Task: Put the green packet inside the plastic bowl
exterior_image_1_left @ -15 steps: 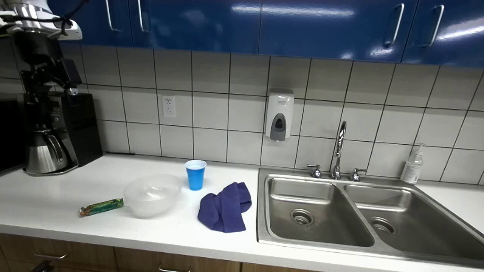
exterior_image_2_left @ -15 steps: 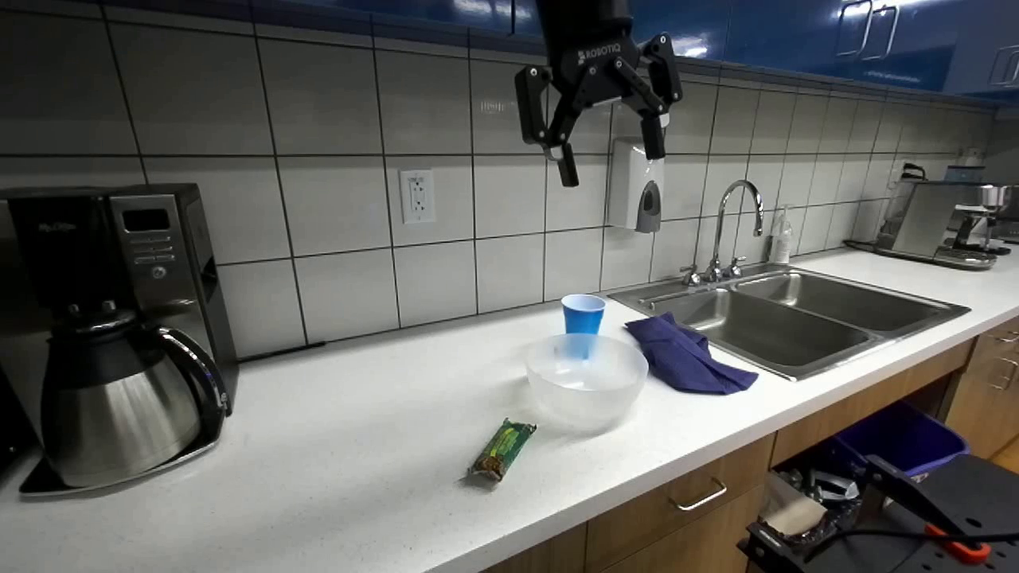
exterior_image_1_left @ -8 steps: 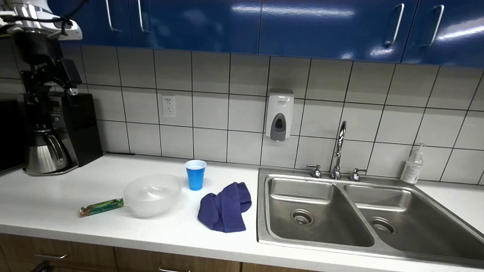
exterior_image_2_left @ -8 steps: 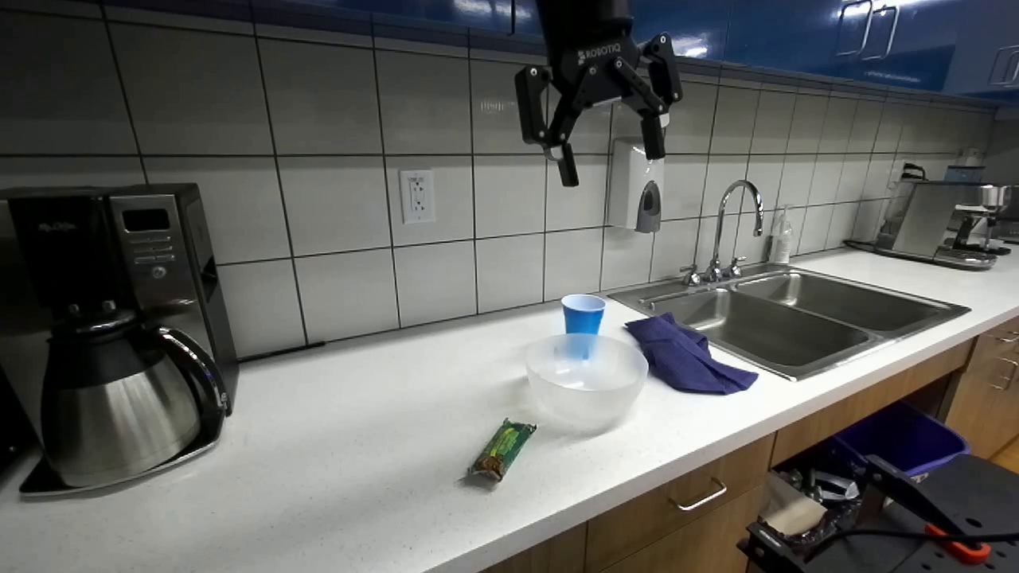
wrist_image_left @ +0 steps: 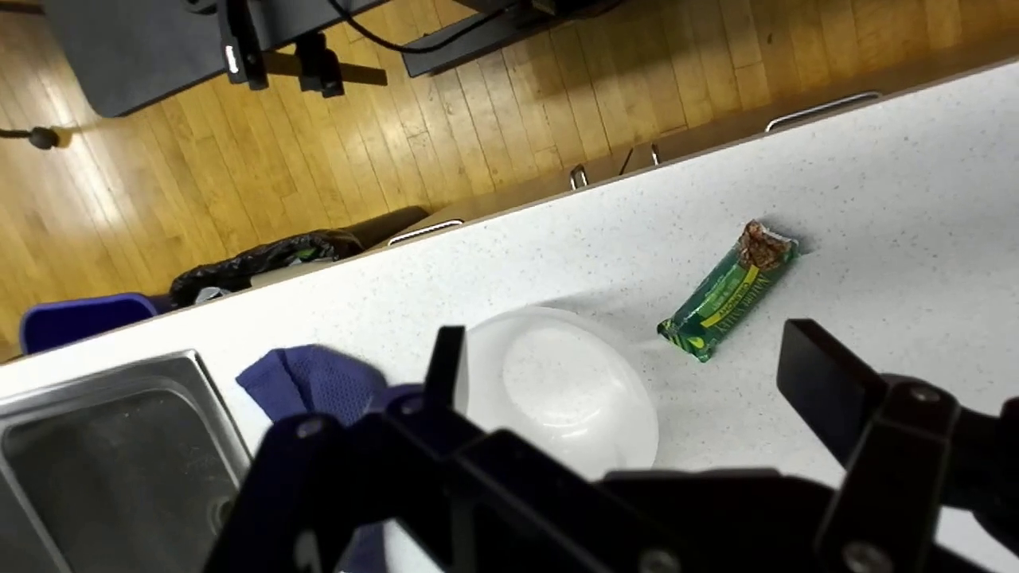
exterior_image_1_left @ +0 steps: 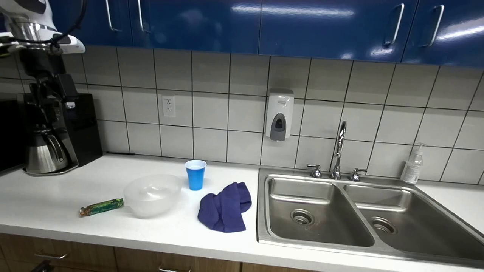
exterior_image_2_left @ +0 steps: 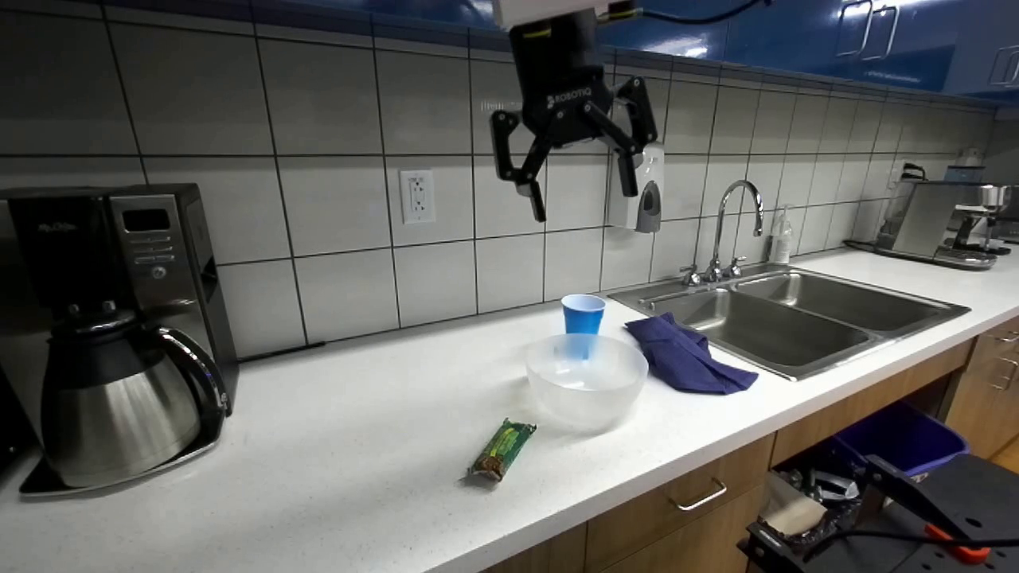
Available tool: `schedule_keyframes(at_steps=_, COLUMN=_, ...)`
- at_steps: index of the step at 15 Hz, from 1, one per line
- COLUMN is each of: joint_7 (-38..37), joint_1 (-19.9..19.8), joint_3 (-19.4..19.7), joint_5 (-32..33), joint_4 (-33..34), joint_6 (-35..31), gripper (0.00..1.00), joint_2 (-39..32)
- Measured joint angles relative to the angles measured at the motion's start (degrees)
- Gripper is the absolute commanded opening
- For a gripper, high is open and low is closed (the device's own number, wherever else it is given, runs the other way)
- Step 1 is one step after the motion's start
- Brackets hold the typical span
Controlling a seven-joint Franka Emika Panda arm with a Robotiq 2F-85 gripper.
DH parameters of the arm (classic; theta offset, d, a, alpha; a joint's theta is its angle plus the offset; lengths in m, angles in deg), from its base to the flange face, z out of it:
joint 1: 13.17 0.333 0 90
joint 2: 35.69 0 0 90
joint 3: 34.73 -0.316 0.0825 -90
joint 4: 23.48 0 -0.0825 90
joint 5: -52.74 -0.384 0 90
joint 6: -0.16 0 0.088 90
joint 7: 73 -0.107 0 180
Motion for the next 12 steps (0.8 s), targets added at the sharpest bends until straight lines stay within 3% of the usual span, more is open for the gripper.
schedule_keyframes(at_steps=5, joint_7=-6.99, joint_1=1.57, joint_3=0.23, joint_5=0.32, joint_4=0.43, joint_6=-5.28, gripper=1.0, joint_2=-6.7)
schedule_keyframes(at_steps=12, joint_7=-10.56, joint_1=4.32, joint_3=2.92, joint_5=2.41, joint_4=3.24, joint_6=-10.11, gripper=1.0, joint_2=-16.44)
